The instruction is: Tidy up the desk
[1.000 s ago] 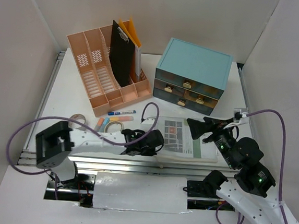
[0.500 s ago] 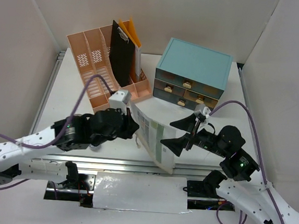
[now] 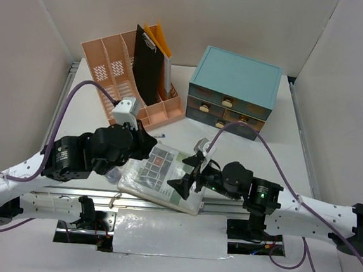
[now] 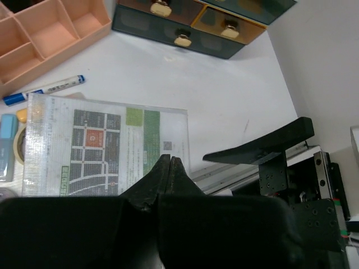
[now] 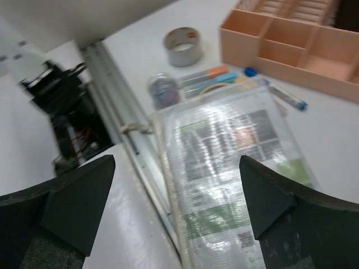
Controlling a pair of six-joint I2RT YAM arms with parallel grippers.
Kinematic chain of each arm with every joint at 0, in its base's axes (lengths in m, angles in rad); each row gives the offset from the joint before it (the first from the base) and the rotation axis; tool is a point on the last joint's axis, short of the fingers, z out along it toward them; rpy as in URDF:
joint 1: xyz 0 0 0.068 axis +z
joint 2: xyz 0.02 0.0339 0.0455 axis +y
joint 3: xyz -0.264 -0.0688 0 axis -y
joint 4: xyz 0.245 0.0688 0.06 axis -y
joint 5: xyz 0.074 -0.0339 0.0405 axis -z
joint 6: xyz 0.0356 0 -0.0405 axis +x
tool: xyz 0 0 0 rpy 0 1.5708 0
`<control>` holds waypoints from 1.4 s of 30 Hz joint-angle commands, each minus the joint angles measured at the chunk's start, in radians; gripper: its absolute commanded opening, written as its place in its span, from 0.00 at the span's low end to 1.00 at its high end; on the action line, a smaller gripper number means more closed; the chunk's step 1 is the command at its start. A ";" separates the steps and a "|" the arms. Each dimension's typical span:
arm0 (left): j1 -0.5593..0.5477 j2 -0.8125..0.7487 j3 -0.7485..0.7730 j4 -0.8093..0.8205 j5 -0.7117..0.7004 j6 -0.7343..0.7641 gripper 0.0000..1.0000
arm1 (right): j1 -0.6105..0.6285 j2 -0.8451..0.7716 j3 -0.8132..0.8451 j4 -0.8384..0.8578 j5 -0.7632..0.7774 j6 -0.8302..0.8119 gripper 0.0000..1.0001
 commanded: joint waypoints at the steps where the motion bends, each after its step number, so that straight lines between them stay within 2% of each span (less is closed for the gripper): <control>1: -0.005 0.020 0.040 -0.043 -0.093 -0.051 0.00 | 0.025 0.035 0.029 0.066 0.398 0.065 1.00; 3: -0.005 0.026 0.034 -0.097 -0.124 -0.123 0.00 | 0.026 0.046 0.034 0.039 0.410 0.070 1.00; 4: -0.005 0.023 0.023 -0.130 -0.136 -0.135 0.09 | 0.025 0.031 0.034 0.028 0.410 0.081 1.00; 5: -0.005 0.018 -0.006 -0.146 -0.141 -0.172 0.38 | 0.025 0.017 0.030 0.023 0.421 0.093 1.00; 7: -0.005 -0.002 -0.040 -0.202 -0.155 -0.223 0.67 | -0.006 -0.010 0.034 -0.036 0.474 0.151 1.00; 8: -0.005 -0.019 -0.086 -0.216 -0.162 -0.270 0.96 | -0.024 -0.015 0.048 -0.064 0.477 0.194 1.00; 9: -0.005 -0.028 -0.113 -0.219 -0.162 -0.277 1.00 | -0.056 -0.021 0.056 -0.090 0.467 0.207 1.00; 14: 0.015 -0.037 -0.318 -0.145 -0.198 -0.249 0.99 | -0.087 -0.069 0.023 -0.107 0.347 0.156 1.00; 16: 0.110 -0.020 -0.406 -0.089 -0.158 -0.200 0.99 | -0.101 -0.078 0.011 -0.101 0.294 0.150 1.00; 17: 0.230 -0.010 -0.443 0.020 -0.045 -0.107 1.00 | -0.104 -0.080 0.010 -0.102 0.281 0.151 1.00; 20: 0.430 -0.005 -0.581 0.228 0.173 0.030 0.99 | -0.109 -0.081 0.002 -0.099 0.246 0.148 1.00; 22: 0.486 0.018 -0.620 0.279 0.213 0.064 1.00 | -0.109 -0.080 -0.001 -0.104 0.225 0.147 1.00; 28: 0.531 0.164 -0.609 0.267 0.255 0.046 1.00 | -0.109 -0.087 -0.010 -0.121 0.209 0.148 1.00; 32: 0.540 0.170 -0.661 0.307 0.290 0.024 1.00 | -0.112 -0.119 -0.029 -0.116 0.209 0.156 1.00; 37: 0.552 0.161 -0.707 0.290 0.260 -0.014 1.00 | -0.109 -0.118 -0.021 -0.129 0.206 0.153 1.00; 42: 0.572 0.193 -0.772 0.366 0.304 -0.002 0.99 | -0.109 -0.106 -0.010 -0.122 0.192 0.153 1.00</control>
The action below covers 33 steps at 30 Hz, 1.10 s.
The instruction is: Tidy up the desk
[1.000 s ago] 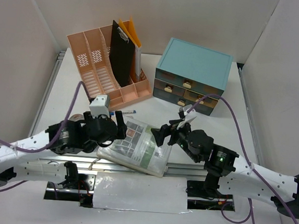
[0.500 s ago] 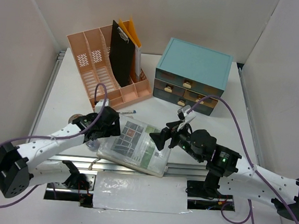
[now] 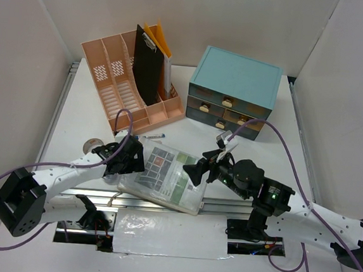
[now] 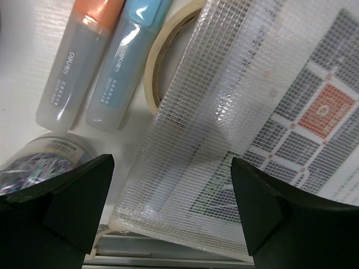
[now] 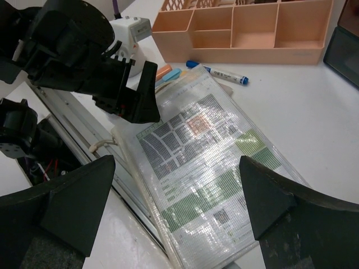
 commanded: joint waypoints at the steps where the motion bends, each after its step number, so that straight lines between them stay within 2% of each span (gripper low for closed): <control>1: 0.013 0.021 -0.029 0.073 0.049 -0.005 0.98 | -0.002 0.008 0.020 0.007 -0.013 0.001 1.00; 7: 0.012 0.050 -0.080 0.147 0.092 -0.001 0.95 | -0.004 0.026 0.043 -0.001 -0.017 -0.005 1.00; 12: 0.012 0.005 -0.106 0.182 0.138 -0.002 0.72 | -0.004 0.028 0.051 -0.007 -0.010 -0.004 1.00; 13: 0.012 -0.006 -0.107 0.181 0.141 -0.002 0.59 | -0.002 0.026 0.051 -0.007 -0.011 -0.002 1.00; 14: 0.012 -0.017 -0.107 0.170 0.144 -0.005 0.39 | -0.002 0.026 0.049 -0.007 -0.010 -0.002 1.00; 15: 0.012 -0.041 -0.104 0.161 0.144 -0.007 0.28 | -0.004 0.026 0.049 -0.008 -0.008 0.001 1.00; 16: 0.013 -0.055 -0.094 0.146 0.143 -0.014 0.05 | -0.002 0.028 0.048 -0.007 -0.008 -0.001 1.00; 17: 0.013 -0.092 -0.087 0.117 0.140 -0.014 0.00 | -0.004 0.028 0.048 -0.007 -0.008 -0.001 1.00; 21: 0.010 -0.219 -0.042 0.052 0.170 0.004 0.00 | -0.002 0.043 0.045 0.001 -0.020 -0.015 1.00; 25: 0.009 -0.311 0.086 -0.003 0.235 0.073 0.00 | -0.011 0.071 0.057 0.027 -0.025 -0.013 1.00; 28: 0.006 -0.338 0.196 -0.005 0.376 0.240 0.00 | -0.092 0.104 0.103 0.015 -0.034 0.031 1.00; 29: 0.006 -0.328 0.227 -0.006 0.420 0.280 0.00 | -0.134 0.126 0.114 0.018 -0.075 0.042 1.00; 30: 0.006 -0.321 0.265 -0.026 0.448 0.311 0.00 | -0.221 0.135 0.123 0.021 -0.180 0.044 1.00; 32: 0.006 -0.286 0.375 -0.101 0.492 0.413 0.00 | -0.292 0.147 0.157 0.039 -0.284 0.007 1.00; 33: 0.006 -0.275 0.444 -0.129 0.518 0.442 0.00 | -0.339 0.161 0.186 0.039 -0.395 -0.020 1.00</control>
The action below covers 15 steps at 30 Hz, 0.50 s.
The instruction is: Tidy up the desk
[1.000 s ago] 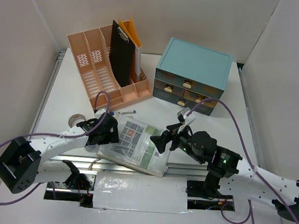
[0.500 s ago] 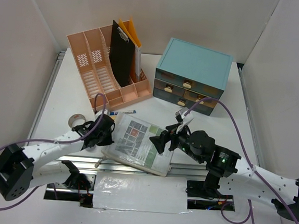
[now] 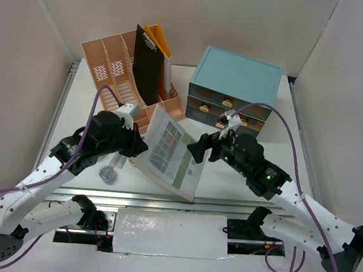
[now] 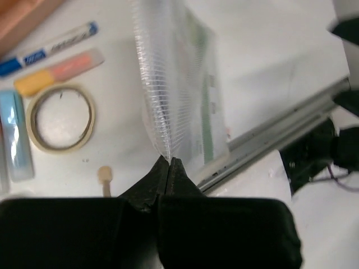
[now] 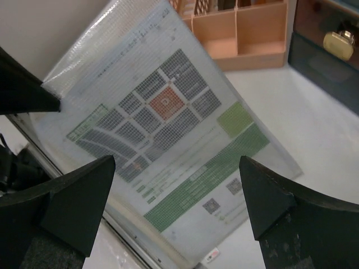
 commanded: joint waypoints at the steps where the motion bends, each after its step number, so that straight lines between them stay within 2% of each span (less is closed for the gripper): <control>1: -0.004 0.030 0.179 -0.087 0.151 0.233 0.00 | -0.097 0.024 0.112 0.041 -0.284 -0.063 1.00; 7: -0.002 0.053 0.356 -0.155 0.320 0.392 0.00 | -0.168 0.067 0.227 -0.052 -0.515 -0.276 1.00; 9: -0.002 0.041 0.382 -0.149 0.427 0.425 0.00 | -0.209 0.069 0.244 -0.066 -0.580 -0.290 1.00; 11: -0.004 0.024 0.397 -0.141 0.530 0.471 0.00 | -0.281 0.072 0.253 -0.071 -0.719 -0.302 1.00; 15: -0.002 0.003 0.449 -0.153 0.647 0.528 0.00 | -0.375 0.087 0.270 -0.095 -0.939 -0.324 1.00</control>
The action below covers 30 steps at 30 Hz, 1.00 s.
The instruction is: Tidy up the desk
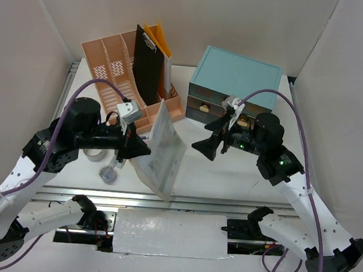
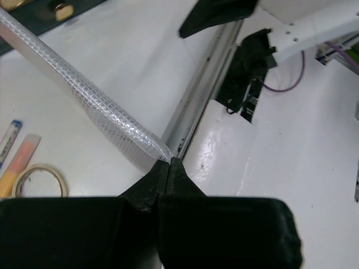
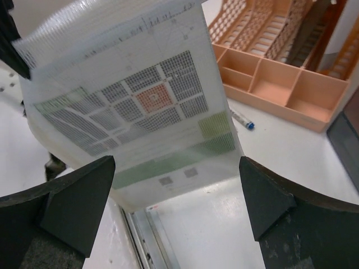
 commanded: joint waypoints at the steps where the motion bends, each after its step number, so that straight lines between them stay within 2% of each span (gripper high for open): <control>1: -0.002 -0.037 0.082 0.042 0.201 0.109 0.00 | -0.055 0.028 0.062 -0.045 -0.280 -0.084 1.00; 12: -0.002 -0.072 0.143 0.002 0.482 0.252 0.00 | -0.161 0.052 0.121 -0.129 -0.454 -0.173 1.00; 16: -0.003 -0.092 0.145 0.011 0.491 0.267 0.00 | -0.161 0.065 0.134 -0.174 -0.510 -0.208 1.00; 20: -0.002 -0.070 0.154 0.005 0.494 0.289 0.00 | -0.161 0.111 0.125 -0.197 -0.720 -0.245 0.99; 24: -0.002 -0.037 0.169 -0.006 0.517 0.304 0.00 | -0.161 0.160 0.131 -0.240 -0.736 -0.280 0.99; 30: -0.002 -0.042 0.165 0.008 0.542 0.303 0.00 | -0.161 0.175 0.147 -0.171 -0.791 -0.243 0.96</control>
